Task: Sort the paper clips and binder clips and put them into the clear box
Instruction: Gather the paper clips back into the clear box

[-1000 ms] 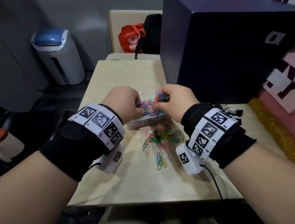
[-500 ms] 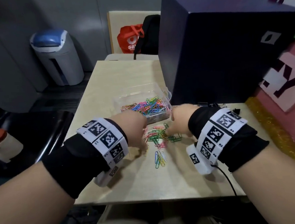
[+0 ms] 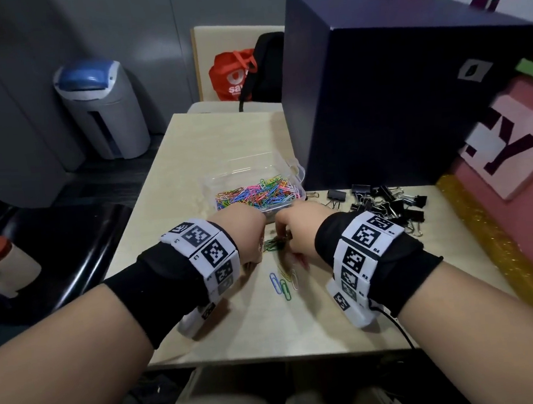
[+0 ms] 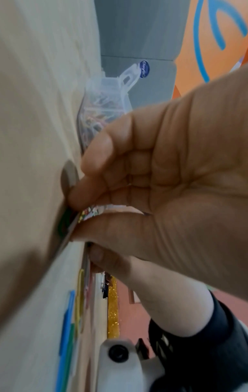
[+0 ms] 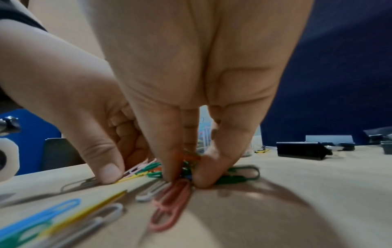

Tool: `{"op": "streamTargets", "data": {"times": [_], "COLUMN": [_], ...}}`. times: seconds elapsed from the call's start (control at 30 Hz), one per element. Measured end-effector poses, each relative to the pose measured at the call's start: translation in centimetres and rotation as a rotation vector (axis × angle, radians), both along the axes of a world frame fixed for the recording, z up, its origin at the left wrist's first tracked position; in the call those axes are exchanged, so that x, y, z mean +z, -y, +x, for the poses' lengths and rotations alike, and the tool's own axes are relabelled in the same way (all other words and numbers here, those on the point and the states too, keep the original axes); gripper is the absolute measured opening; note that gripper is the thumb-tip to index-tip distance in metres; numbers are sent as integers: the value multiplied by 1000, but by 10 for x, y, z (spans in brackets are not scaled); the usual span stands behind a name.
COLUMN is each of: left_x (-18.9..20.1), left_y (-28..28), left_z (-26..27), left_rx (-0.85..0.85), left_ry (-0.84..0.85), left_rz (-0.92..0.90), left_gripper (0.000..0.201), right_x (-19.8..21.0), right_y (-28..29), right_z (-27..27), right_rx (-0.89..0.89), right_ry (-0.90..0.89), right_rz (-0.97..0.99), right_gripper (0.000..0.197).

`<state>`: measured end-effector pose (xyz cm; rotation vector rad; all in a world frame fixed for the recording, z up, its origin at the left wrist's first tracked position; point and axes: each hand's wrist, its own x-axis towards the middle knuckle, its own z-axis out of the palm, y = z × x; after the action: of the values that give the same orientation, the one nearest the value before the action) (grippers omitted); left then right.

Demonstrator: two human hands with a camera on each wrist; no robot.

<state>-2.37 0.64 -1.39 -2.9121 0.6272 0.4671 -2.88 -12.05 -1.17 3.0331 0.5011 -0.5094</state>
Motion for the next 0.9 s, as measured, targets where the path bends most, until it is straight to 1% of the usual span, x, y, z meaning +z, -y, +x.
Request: {"op": "streamTargets", "data": {"times": [0.1,0.23,0.4,0.47,0.53,0.6,0.67,0.73,0.77,0.83,0.9], "left_x": [-1,-1,1,4,14,25,36,41,42,39,34], "left_y": [0,0,-4,-8,-13,-19,-23,-26,-27,-28,-29], "left_z": [1,-1,0,2,4,8,13,21,24,30,32], "left_rx": [7,18,5,11,34,71,114,160,183,214,220], "left_ry": [-28,-42,-36,-4,27,64,146,210,224,226,213], "left_rz": [1,-45,-90,-129,-183,-246,-311,-373,-397,-420,-429], "left_gripper": [23,22,19,13,7,9,14,16,16,21,25], "right_x": [2,5,18,22,23,21,17,13,11,8,9], "right_y": [3,6,10,12,14,13,8,1,-1,-5,-5], "right_z": [1,2,7,10,14,20,27,32,33,35,34], "right_rx": [-7,-31,-86,-110,-175,-254,-318,-335,-333,-312,-289], "right_ry": [20,42,58,96,165,226,294,324,306,241,253], "right_rz": [-12,-12,85,174,333,496,591,610,609,578,535], "right_gripper": [28,26,23,21,18,15,14,17,22,34,35]}}
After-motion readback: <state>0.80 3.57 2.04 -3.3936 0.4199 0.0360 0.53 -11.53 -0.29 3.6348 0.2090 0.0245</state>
